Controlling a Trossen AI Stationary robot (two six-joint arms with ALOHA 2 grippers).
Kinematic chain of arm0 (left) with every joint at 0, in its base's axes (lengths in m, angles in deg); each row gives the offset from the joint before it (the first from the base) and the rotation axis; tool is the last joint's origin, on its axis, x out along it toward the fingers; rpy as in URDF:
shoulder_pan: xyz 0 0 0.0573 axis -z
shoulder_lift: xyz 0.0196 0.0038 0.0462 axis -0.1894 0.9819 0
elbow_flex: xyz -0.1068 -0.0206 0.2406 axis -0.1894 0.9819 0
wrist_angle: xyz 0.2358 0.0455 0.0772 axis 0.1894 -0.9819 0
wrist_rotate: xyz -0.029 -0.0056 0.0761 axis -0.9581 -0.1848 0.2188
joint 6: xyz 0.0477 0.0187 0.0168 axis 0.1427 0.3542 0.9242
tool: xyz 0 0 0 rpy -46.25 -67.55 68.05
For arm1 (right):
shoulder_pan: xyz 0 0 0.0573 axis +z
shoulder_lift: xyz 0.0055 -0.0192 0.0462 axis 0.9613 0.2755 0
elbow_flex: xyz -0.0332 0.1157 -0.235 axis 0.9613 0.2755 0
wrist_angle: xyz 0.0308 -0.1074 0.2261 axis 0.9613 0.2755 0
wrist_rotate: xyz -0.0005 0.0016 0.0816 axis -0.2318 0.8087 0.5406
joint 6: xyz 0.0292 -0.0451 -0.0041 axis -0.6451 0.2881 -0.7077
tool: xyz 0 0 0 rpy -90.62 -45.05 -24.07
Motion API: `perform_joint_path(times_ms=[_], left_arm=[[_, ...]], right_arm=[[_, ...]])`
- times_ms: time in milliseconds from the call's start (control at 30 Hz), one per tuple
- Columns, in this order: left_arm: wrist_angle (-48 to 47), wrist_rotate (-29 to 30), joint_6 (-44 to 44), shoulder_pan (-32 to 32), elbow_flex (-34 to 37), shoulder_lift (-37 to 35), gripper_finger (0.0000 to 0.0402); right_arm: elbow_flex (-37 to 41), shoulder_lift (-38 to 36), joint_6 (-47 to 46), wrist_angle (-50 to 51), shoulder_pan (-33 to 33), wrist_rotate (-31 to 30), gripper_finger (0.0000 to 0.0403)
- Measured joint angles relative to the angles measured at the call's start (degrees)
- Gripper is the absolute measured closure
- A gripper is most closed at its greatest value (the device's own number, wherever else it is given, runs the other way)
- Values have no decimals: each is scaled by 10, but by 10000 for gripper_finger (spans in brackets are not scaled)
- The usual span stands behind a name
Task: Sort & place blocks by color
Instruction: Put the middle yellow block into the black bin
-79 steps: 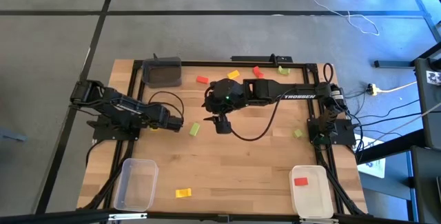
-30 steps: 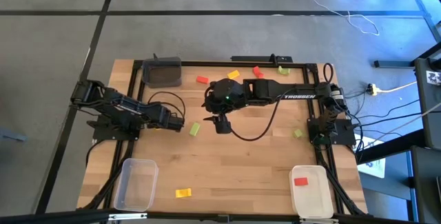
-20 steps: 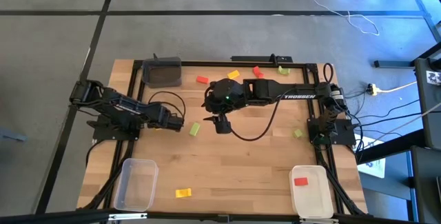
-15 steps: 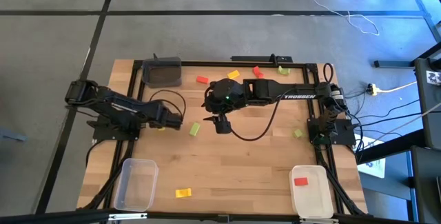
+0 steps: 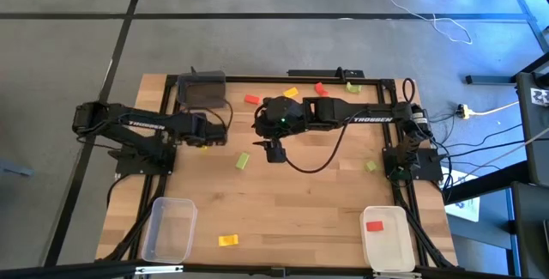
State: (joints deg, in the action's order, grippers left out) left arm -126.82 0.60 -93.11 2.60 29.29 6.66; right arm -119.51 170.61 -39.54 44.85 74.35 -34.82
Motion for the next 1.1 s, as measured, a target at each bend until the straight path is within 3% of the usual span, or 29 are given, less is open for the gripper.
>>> perform_joint_path(times_ms=[267, 500, 700, 900, 1100], left_arm=[[0, 8, 161, -96, -85, 0, 309], [1, 26, 290, -190, -156, 2, 309], [22, 30, 378, -285, -190, 10, 309], [38, 5, 410, -358, -190, 61, 309], [107, 2, 430, -389, -190, 114, 309]], right_arm=[[0, 0, -19, 1, -14, -23, 160], [0, 0, -19, 2, -24, -99, 160], [0, 0, -18, 1, -33, -103, 160], [0, 0, -15, -1, -38, -103, 160], [0, 0, -14, -1, -39, -103, 160]])
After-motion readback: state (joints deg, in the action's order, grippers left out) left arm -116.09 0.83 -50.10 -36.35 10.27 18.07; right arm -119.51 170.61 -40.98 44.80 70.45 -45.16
